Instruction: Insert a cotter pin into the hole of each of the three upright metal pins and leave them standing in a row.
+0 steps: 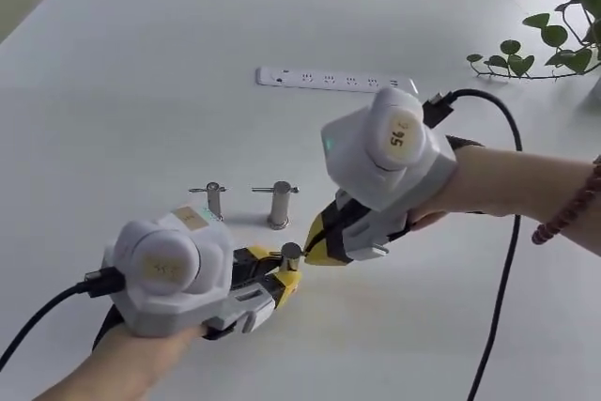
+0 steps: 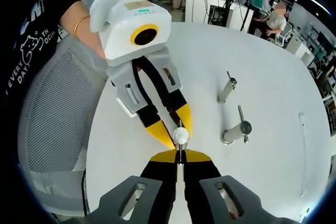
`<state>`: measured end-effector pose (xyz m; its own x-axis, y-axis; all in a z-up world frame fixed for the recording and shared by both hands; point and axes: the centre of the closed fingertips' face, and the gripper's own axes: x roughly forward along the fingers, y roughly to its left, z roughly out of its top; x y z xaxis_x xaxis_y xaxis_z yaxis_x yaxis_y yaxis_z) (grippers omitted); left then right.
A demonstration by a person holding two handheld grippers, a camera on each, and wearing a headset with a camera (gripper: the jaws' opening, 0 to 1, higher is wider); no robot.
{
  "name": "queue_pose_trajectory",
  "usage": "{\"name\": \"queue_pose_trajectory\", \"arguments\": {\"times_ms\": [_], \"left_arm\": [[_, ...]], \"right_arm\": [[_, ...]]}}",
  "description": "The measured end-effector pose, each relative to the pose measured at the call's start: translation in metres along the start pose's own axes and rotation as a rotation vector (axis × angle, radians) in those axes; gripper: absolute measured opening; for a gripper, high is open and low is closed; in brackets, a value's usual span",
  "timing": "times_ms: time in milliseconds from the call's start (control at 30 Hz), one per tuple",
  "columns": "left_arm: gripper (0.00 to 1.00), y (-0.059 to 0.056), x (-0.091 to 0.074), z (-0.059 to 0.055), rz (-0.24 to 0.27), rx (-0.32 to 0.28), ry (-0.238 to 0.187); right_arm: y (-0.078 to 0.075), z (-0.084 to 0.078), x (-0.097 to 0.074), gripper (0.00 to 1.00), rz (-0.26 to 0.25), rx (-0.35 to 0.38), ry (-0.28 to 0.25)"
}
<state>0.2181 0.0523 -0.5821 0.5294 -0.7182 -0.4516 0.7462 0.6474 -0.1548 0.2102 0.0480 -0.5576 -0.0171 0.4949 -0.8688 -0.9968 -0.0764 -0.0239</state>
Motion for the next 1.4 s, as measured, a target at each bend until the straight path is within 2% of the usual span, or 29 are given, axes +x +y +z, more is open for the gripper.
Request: {"name": "queue_pose_trajectory", "arguments": {"times_ms": [67,133,233,367,433,533,967,1400], "left_arm": [[0.12,0.0,0.0,0.0,0.002,0.002,0.001],[0.12,0.0,0.0,0.0,0.004,0.002,0.002],[0.12,0.0,0.0,0.0,0.004,-0.001,0.002],[0.12,0.0,0.0,0.0,0.004,-0.002,0.002],[0.12,0.0,0.001,0.0,0.004,-0.006,0.001],[0.12,0.0,0.001,0.0,0.005,-0.023,-0.003],[0.12,0.001,0.001,-0.001,0.0,-0.07,-0.016],[0.12,0.0,0.002,-0.002,-0.004,-0.069,-0.015]], "right_arm": [[0.001,-0.004,-0.001,0.01,0.012,0.034,0.001],[0.001,-0.007,-0.002,0.05,0.015,0.042,0.004],[0.001,-0.009,-0.006,0.09,0.017,0.089,-0.028],[-0.001,-0.014,-0.009,0.06,0.005,0.11,-0.036],[-0.001,-0.015,-0.008,0.01,-0.001,0.113,-0.038],[-0.002,-0.015,-0.006,0.0,-0.001,0.13,-0.044],[-0.002,-0.005,0.003,0.0,-0.006,0.111,-0.064],[-0.003,0.0,0.006,0.0,-0.009,0.119,-0.077]]}}
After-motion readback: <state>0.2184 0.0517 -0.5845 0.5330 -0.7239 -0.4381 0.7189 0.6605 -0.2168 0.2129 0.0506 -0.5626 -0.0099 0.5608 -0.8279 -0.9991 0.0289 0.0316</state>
